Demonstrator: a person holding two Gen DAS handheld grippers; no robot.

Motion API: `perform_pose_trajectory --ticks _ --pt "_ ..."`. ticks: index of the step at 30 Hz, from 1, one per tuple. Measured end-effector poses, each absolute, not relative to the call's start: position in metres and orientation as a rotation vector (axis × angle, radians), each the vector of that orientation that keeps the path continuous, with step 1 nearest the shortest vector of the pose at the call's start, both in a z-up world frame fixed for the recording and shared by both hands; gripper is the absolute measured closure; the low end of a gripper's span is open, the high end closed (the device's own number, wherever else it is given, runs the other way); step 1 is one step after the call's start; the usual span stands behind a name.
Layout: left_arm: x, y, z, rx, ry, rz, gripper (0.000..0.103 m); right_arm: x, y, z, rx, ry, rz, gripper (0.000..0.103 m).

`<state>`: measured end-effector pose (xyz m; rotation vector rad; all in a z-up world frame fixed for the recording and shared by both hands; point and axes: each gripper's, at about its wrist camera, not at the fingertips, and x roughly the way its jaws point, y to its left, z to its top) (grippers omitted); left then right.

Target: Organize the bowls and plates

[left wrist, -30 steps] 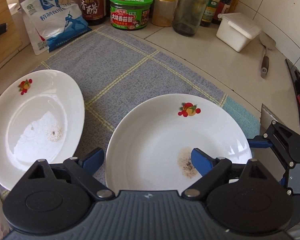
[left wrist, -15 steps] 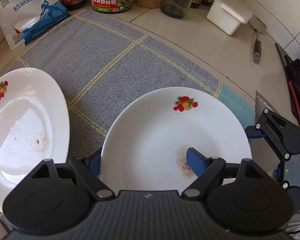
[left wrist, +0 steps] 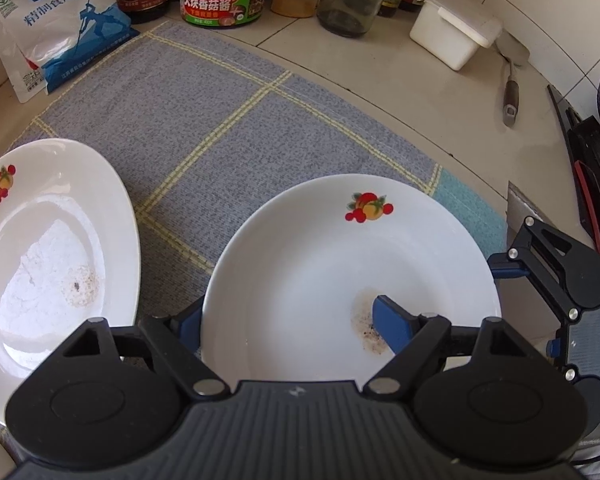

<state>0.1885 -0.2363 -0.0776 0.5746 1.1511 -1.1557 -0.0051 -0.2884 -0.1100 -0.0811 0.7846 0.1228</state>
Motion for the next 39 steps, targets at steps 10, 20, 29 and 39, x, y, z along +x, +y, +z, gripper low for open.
perform_pose_trajectory --ticks 10,20,29,39 --pt "0.195 -0.247 -0.060 0.559 1.103 -1.173 0.019 0.002 -0.300 -0.098 -0.096 0.770 0.107 0.000" --pt "0.220 -0.280 -0.056 0.527 1.060 -1.170 0.019 0.030 -0.329 -0.095 -0.121 0.766 0.084 0.000" --pt "0.241 -0.308 -0.063 0.493 1.041 -1.154 0.020 0.054 -0.353 -0.099 -0.108 0.768 0.056 0.000" --pt "0.249 -0.327 -0.083 0.485 1.050 -1.148 0.020 0.067 -0.363 -0.108 -0.095 0.796 0.030 0.000"
